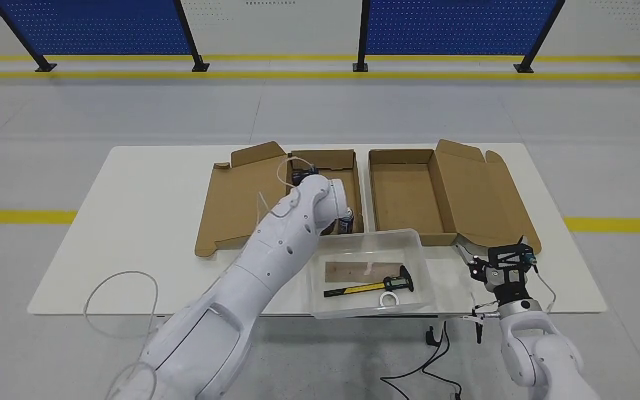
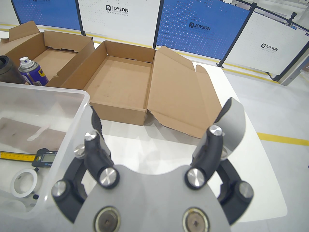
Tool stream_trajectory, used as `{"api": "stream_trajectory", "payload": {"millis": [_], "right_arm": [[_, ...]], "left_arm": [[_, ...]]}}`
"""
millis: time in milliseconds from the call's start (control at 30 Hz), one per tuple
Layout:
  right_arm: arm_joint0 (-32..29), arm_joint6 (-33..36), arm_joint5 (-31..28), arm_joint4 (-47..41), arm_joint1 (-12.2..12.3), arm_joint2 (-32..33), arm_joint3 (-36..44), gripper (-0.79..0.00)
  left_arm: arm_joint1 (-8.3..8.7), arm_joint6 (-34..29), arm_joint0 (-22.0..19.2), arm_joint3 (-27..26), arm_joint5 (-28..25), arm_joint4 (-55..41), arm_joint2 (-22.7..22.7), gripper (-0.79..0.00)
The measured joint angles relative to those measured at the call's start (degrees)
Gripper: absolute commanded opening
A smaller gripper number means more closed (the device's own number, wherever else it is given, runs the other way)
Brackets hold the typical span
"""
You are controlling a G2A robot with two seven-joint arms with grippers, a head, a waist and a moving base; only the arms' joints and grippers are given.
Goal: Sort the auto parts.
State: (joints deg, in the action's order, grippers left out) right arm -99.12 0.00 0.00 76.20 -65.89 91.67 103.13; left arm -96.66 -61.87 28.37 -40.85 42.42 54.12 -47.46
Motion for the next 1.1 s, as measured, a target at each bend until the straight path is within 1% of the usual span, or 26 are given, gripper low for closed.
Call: {"api": "stream_trajectory", "payload": {"millis": [133,333,533,567,667,700,767,800,900,1000,1100], "right_arm": [[0.00,0.00,0.00,0.00,0.00,0.00,0.00,0.000],[0.00,0.00,0.00,0.00,0.00,0.00,0.00,0.000],[0.00,0.00,0.00,0.00,0.00,0.00,0.00,0.000],[0.00,0.00,0.00,0.00,0.00,0.00,0.00,0.000],[0.00,0.00,0.00,0.00,0.00,0.00,0.00,0.000],[0.00,0.00,0.00,0.00,0.00,0.00,0.00,0.000],[0.00,0.00,0.00,0.00,0.00,0.00,0.00,0.000],[0.00,0.00,0.00,0.00,0.00,0.00,0.00,0.000],[0.00,0.00,0.00,0.00,0.00,0.00,0.00,0.000],[0.00,0.00,0.00,0.00,0.00,0.00,0.00,0.000],[0.00,0.00,0.00,0.00,0.00,0.00,0.00,0.000]], "left_arm": [[-0.70,0.12,-0.93,2.11,0.12,-0.55,0.30,-0.748],[-1.51,0.13,-2.06,4.38,0.12,-0.94,0.61,-0.622],[-2.11,0.28,-2.76,5.30,0.28,-1.16,0.72,-0.576],[-2.19,0.34,-2.85,5.05,0.33,-1.20,0.70,-0.554],[-2.40,0.57,-2.83,3.64,0.56,-1.10,0.76,-0.437],[-2.43,0.63,-2.79,3.19,0.63,-0.96,0.77,-0.382],[-2.41,0.83,-2.67,2.09,0.83,-0.67,0.59,-0.068],[-2.36,0.89,-2.60,1.64,0.89,-0.46,0.49,0.000],[-2.03,1.14,-2.07,-0.79,1.14,1.12,0.33,0.000],[-1.49,1.48,-0.72,-4.28,1.48,2.93,-0.17,0.000],[-0.76,1.56,1.42,-8.90,1.57,5.14,-0.91,0.000]]}}
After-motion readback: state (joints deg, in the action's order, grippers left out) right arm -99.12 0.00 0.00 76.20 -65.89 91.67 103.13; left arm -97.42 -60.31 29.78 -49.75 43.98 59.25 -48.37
